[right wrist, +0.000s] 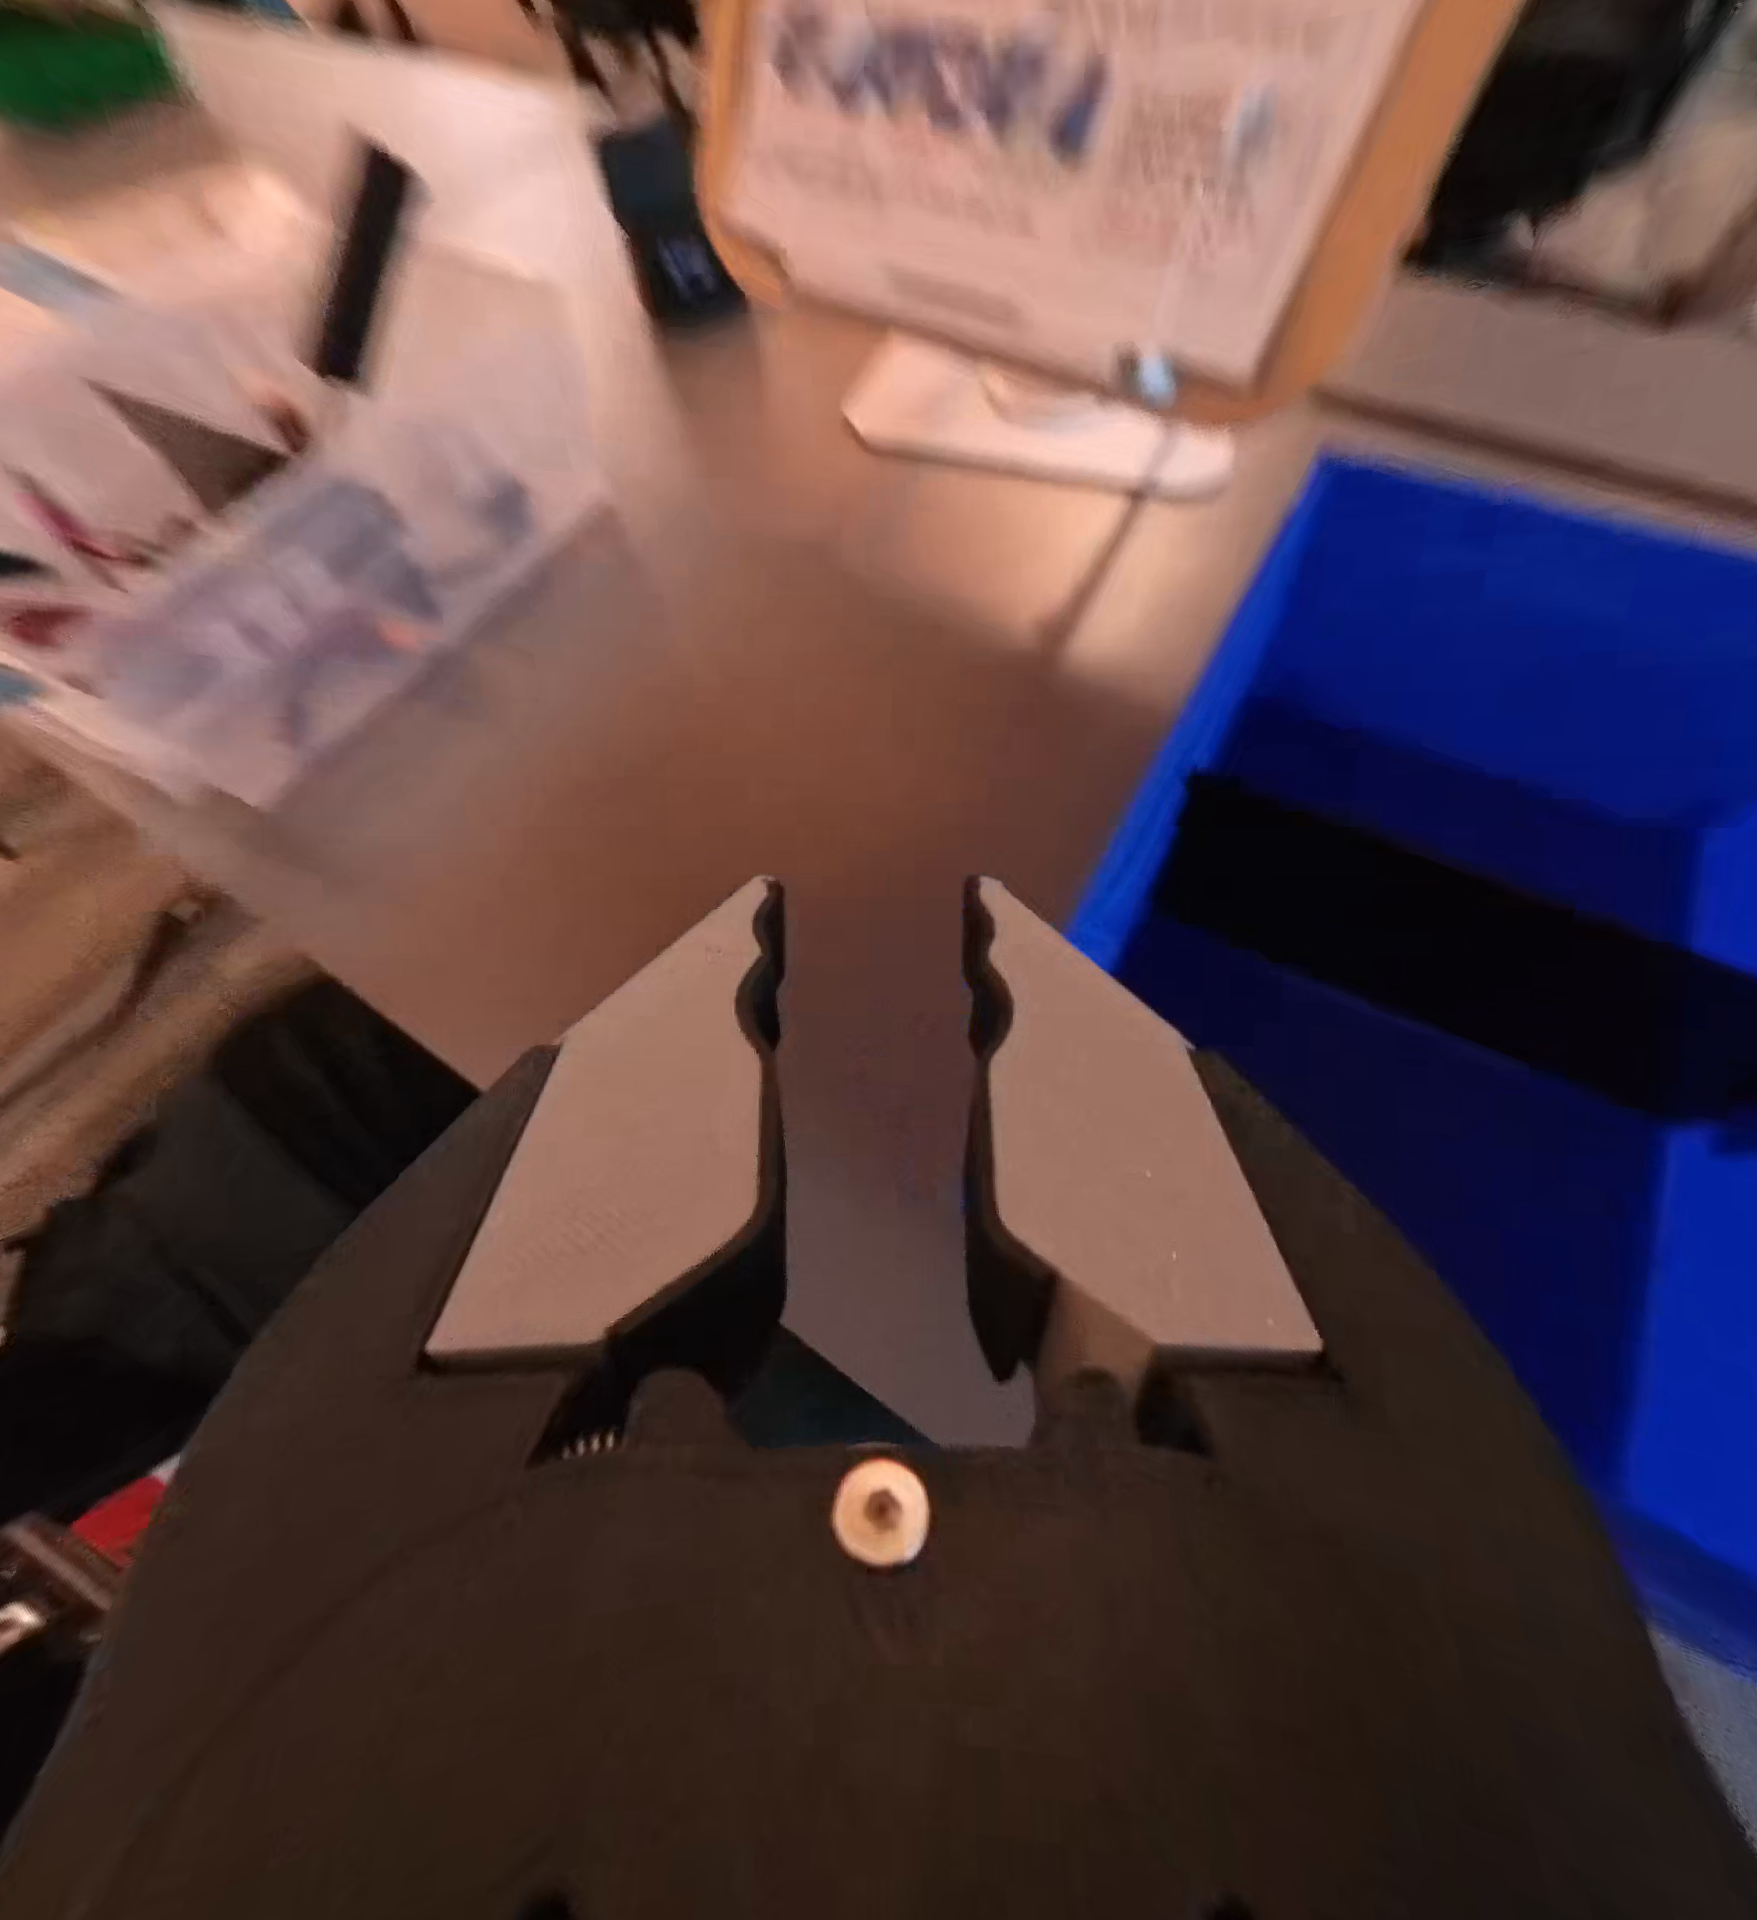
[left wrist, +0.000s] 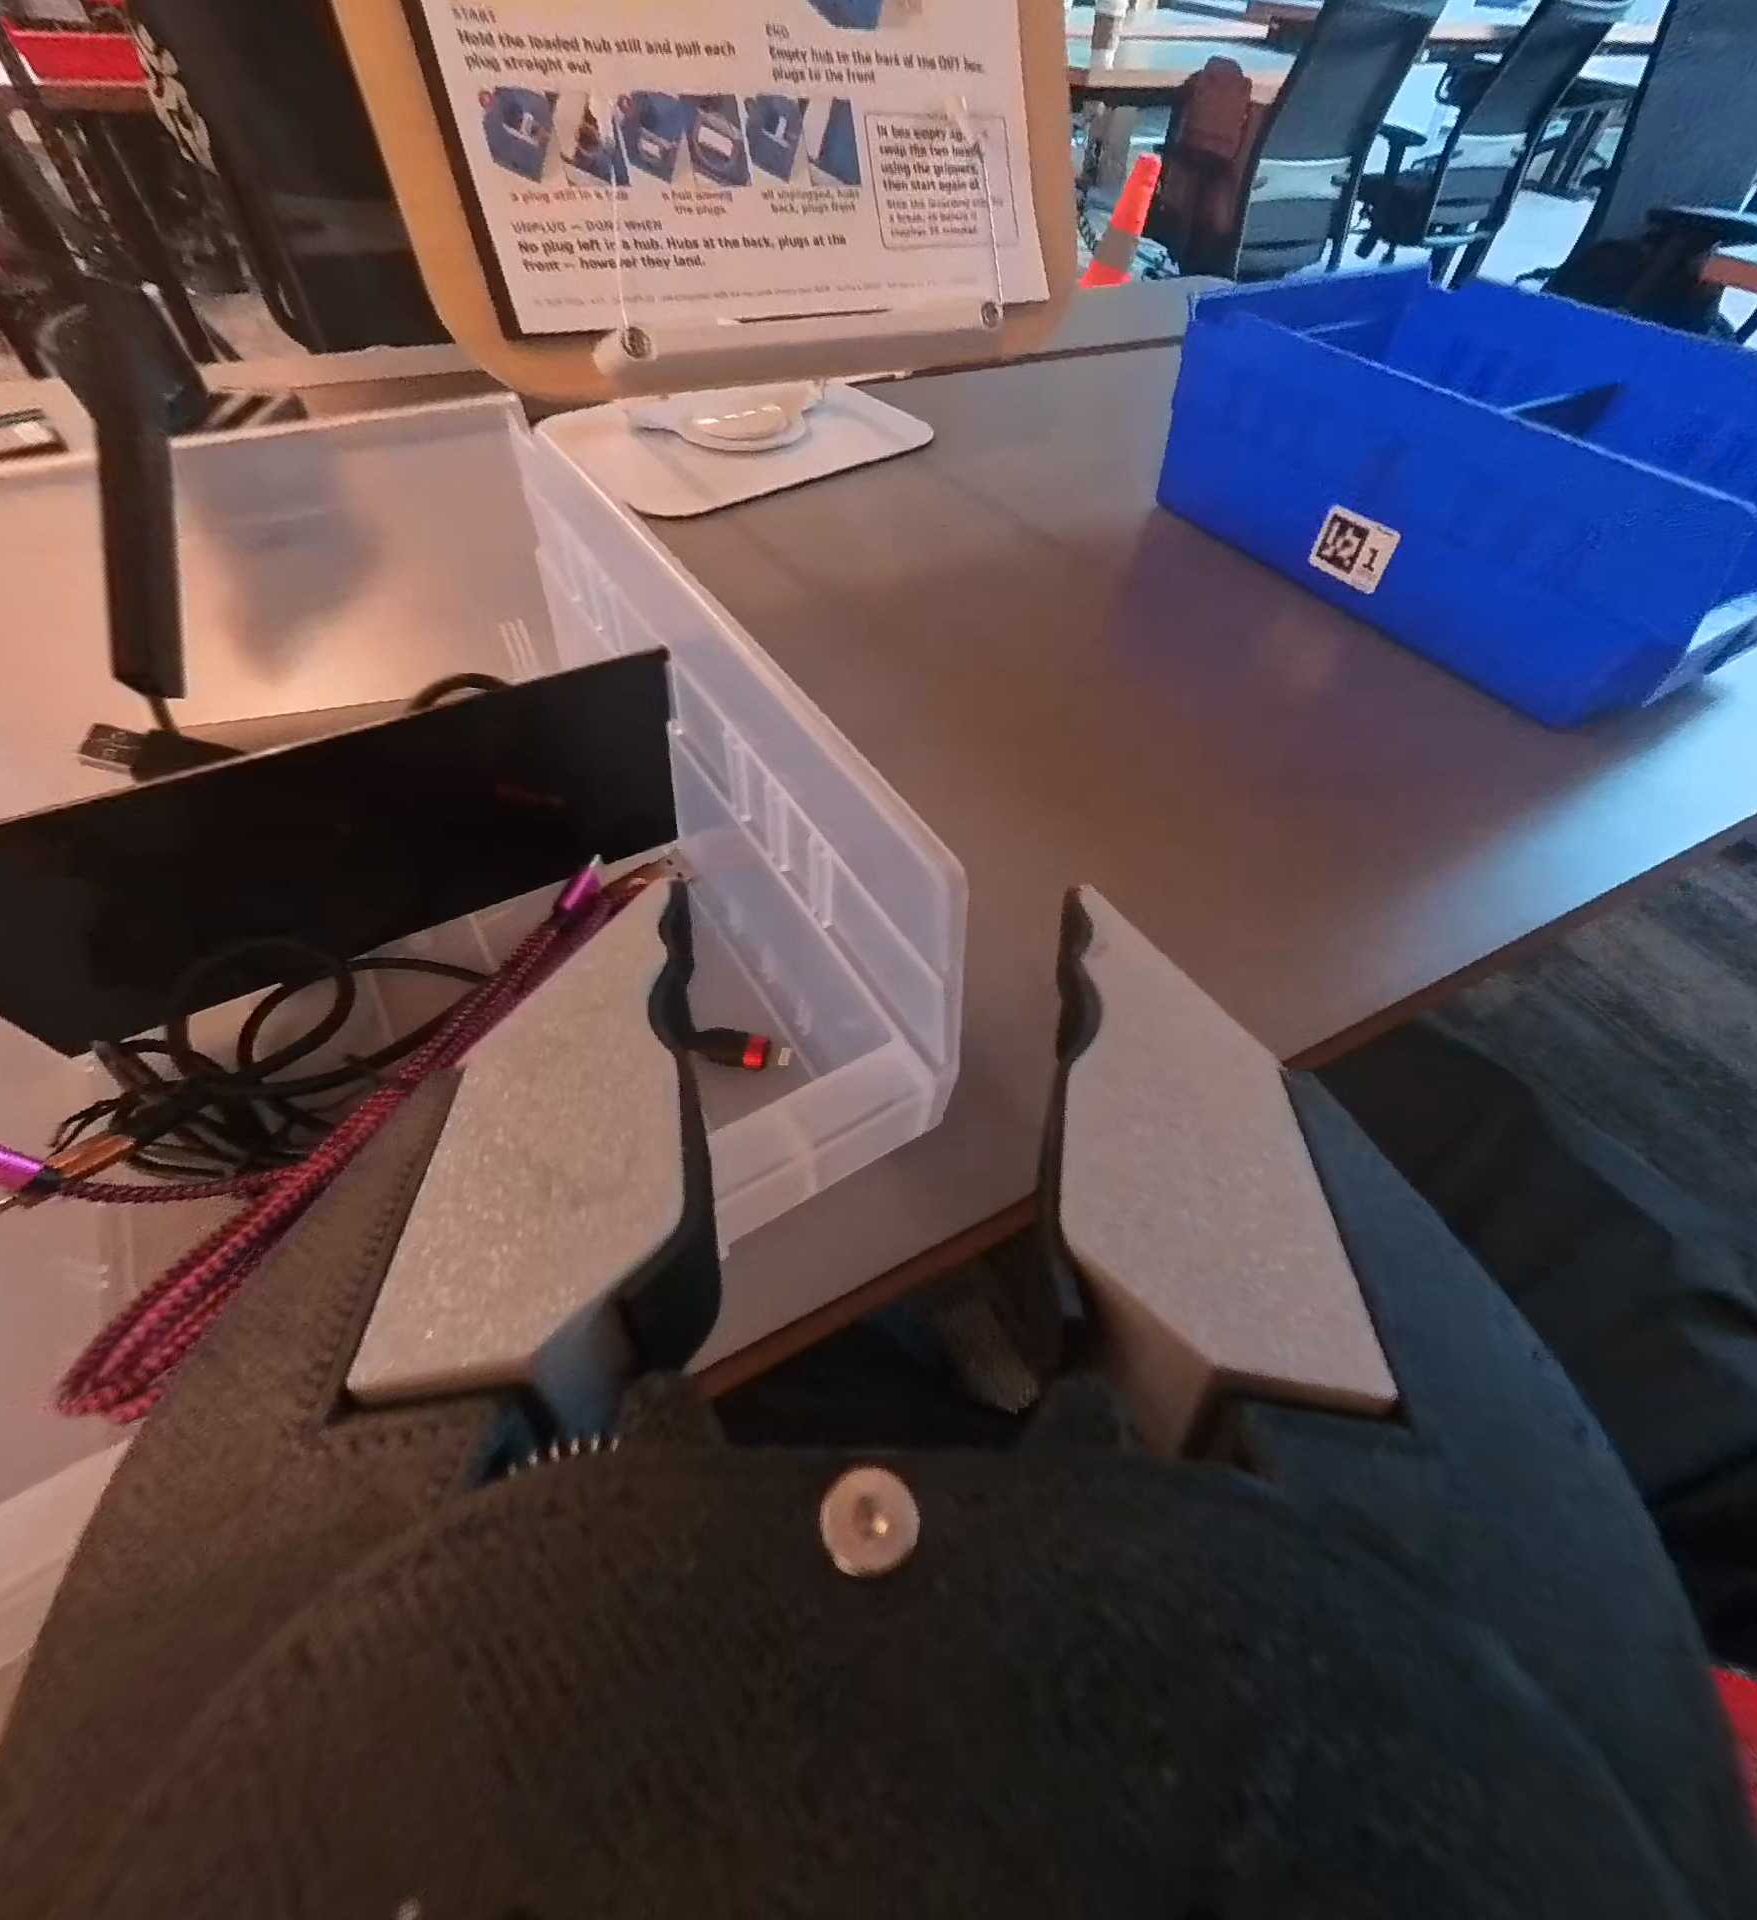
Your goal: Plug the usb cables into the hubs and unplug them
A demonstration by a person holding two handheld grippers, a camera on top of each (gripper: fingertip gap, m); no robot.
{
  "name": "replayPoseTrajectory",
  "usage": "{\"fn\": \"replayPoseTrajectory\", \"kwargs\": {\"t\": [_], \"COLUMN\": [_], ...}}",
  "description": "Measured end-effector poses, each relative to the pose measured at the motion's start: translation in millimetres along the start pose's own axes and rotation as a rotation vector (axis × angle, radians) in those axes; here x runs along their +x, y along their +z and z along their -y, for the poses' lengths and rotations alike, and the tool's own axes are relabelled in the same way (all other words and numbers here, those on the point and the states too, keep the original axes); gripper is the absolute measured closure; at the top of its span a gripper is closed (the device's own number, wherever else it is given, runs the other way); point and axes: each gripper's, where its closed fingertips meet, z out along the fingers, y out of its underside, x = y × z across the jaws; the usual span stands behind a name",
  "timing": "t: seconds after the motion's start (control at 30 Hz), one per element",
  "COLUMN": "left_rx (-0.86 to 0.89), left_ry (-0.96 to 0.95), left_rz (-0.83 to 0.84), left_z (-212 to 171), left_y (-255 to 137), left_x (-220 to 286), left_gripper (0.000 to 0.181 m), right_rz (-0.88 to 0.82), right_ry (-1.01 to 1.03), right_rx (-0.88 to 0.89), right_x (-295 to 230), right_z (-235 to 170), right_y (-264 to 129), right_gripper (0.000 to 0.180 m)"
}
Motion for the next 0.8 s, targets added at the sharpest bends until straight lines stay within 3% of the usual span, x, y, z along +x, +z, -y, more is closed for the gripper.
{"fn": "replayPoseTrajectory", "kwargs": {"t": [0.1, 0.47, 0.6, 0.8], "left_rx": [0.012, -0.023, 0.024, -0.007], "left_ry": [-0.019, 0.067, 0.009, 0.026], "left_rz": [-0.001, 0.126, 0.113, 0.134], "left_z": [4, 1, 11, 6], "left_y": [-6, -15, -25, -28], "left_x": [-4, -31, -39, -46], "left_gripper": [0.113, 0.109, 0.109, 0.103], "right_rz": [0.05, 0.025, 0.013, 0.111], "right_ry": [-0.029, -0.052, -0.055, -0.045], "right_rx": [0.093, 0.084, 0.097, 0.145], "right_x": [-19, -22, -23, -43], "right_z": [20, 21, 23, 32], "right_y": [-16, -8, -6, -11], "right_gripper": [0.149, 0.149, 0.148, 0.147]}}
